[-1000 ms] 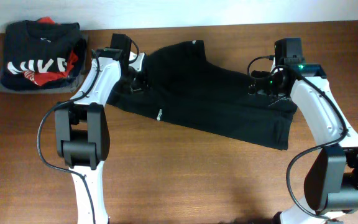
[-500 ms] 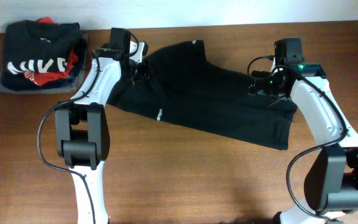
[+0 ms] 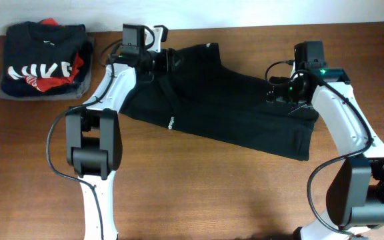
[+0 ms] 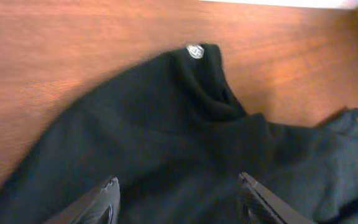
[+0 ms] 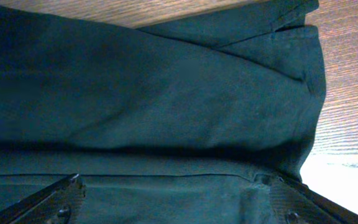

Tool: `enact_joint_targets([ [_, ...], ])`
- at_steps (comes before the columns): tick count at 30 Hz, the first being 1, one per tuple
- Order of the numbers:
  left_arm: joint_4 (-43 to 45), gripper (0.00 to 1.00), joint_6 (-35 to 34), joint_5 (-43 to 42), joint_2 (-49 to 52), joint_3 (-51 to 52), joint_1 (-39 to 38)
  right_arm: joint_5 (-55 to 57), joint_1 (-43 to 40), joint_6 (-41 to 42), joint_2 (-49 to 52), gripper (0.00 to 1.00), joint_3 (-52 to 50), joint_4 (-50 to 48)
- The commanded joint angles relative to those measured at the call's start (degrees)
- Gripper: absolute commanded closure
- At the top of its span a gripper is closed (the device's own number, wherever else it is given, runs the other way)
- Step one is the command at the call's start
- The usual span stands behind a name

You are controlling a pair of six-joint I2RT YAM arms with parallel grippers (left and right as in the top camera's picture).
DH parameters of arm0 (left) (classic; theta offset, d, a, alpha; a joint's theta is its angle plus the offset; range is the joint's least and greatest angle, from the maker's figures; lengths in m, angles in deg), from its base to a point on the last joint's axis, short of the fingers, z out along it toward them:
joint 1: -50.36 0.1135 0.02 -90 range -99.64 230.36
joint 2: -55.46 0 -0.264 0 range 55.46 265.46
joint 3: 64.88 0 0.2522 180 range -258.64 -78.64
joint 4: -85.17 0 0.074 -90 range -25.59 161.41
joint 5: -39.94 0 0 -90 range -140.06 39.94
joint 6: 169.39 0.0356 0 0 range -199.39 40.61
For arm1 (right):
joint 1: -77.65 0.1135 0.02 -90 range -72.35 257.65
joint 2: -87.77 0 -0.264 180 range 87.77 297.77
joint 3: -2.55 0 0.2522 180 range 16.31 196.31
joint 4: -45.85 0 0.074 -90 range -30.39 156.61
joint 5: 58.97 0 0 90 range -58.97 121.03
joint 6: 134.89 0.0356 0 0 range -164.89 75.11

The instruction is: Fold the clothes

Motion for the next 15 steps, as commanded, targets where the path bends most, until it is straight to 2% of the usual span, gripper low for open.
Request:
enact_joint_targets([
  [1,-4.57,0.40,0.13,-1.33,0.70,-1.84,0.81,-0.33,0.31,-0.17,-0.44,0.01,1.01,0.42],
  [7,-15.76,0.40,5.20,0.74,0.26,-4.90,5.51,-0.33,0.31,-0.17,-0.44,0.01,1.01,0.33],
  [15,-21.03,0.40,8.57,0.92,-0.04,-6.58,9.81,-0.33,0.31,-0.17,-0.44,0.01,1.01,0.37],
])
